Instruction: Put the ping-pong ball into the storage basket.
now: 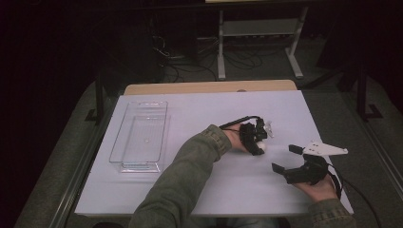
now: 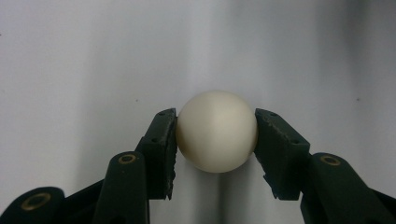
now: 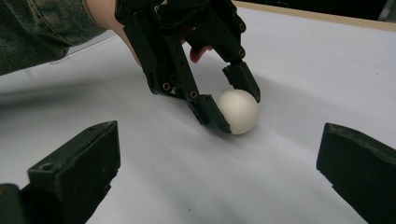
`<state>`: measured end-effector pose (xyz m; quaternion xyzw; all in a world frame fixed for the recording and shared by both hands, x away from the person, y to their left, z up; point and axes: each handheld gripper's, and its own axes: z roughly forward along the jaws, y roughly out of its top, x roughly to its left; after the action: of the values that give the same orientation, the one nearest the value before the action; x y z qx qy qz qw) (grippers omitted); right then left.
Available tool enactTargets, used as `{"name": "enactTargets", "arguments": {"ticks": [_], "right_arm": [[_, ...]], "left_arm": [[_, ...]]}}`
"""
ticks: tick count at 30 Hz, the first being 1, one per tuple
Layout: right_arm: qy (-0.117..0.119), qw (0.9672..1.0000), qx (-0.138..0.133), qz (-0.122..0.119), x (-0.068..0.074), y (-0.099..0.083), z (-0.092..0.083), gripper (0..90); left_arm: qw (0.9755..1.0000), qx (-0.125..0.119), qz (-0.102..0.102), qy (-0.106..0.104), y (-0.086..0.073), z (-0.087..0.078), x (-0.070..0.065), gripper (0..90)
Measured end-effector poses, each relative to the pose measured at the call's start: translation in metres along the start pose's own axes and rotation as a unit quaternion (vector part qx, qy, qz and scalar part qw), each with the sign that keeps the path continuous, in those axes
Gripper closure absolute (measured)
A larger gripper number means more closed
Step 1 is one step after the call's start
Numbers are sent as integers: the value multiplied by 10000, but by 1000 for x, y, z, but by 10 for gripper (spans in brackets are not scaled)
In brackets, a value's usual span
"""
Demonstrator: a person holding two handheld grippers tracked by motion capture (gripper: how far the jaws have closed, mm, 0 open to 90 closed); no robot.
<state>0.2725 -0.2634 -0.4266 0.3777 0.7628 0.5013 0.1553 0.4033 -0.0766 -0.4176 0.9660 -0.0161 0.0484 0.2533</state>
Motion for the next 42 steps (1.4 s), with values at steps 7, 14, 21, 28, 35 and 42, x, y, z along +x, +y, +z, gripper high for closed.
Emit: {"name": "enactTargets", "arguments": {"ticks": [7,14,21,28,35,42], "right_arm": [[20,10000,6,-47,0,1,1,0],[40,10000,-17,-39,0,2,2,0],[72,10000,-7,-46,1,3,4,0],[83,9999,-46,-63,1,4,4,0],[104,9999,-44,-74,2,4,4,0],[113,9999,-39,-71,2,4,4,0]], "left_arm": [[9999,-48,92,78,3,-9,-2,504],[9997,-52,180,131,3,-20,-4,504],[9996,-87,183,176,6,-28,-5,505],[9995,-97,212,232,12,-39,-7,504],[9993,-57,244,293,17,-46,-8,505],[9990,-95,271,348,19,-57,-10,505]]}}
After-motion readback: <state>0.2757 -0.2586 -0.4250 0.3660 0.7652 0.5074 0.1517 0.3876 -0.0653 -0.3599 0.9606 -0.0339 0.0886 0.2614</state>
